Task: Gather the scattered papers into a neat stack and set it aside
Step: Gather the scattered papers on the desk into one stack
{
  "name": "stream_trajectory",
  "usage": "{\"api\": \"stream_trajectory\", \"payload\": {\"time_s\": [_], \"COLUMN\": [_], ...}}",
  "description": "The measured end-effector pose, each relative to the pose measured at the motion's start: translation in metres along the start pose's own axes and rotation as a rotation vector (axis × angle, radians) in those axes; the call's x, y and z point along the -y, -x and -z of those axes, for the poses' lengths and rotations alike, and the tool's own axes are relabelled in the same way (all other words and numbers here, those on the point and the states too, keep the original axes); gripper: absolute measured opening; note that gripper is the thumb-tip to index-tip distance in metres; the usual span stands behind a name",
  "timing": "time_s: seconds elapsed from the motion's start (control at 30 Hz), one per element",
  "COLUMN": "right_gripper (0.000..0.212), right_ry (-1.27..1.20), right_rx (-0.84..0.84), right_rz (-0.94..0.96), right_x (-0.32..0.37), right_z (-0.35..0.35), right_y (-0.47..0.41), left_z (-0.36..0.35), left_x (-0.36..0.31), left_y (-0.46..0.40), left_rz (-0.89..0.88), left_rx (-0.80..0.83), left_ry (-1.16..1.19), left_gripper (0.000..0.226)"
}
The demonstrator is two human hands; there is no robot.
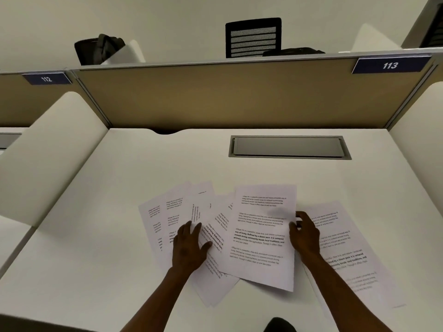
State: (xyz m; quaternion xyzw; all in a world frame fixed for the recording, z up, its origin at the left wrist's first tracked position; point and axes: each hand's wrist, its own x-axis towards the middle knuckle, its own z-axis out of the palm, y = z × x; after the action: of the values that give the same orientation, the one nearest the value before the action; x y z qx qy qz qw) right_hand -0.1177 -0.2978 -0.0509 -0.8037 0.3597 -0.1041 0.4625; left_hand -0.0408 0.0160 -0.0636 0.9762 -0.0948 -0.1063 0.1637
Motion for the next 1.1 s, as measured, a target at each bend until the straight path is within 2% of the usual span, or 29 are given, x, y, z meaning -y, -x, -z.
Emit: {"api": "stream_trajectory", "payload": {"time_s": [0.17,0.47,0.9,1.1], "right_gripper": [0.029,0.027,0.025,0.024], "right_ry": [0.008,-0.086,-0.117,-0.109], "right_rx": [-0.008,0.024,0.025,0.012], "right_rz": [-0.060,-0.130,-0.155,-0.140], "right_x": [-0.019,-0.025,-0.014,-0.013], "right_z": [0.000,-0.019,-0.038,-0.043], "right_y": [0.021,0.052,0.062,0.066], "left_z": [-0.002,-0.001,0.002,0.005], "left_x": [-0.007,-0.014,-0.018,-0.032], "left_y": [-0.008,-0.009,-0.011,-0.016], "left_rz": [0.036,0.088,0.112,0.127], "left_rx": [0.083,0.074,0.046,0.110], "left_ry": [-0.028,-0.065,0.026,0.199], "left_gripper": [0.080,0.095,0.070,0.067]}}
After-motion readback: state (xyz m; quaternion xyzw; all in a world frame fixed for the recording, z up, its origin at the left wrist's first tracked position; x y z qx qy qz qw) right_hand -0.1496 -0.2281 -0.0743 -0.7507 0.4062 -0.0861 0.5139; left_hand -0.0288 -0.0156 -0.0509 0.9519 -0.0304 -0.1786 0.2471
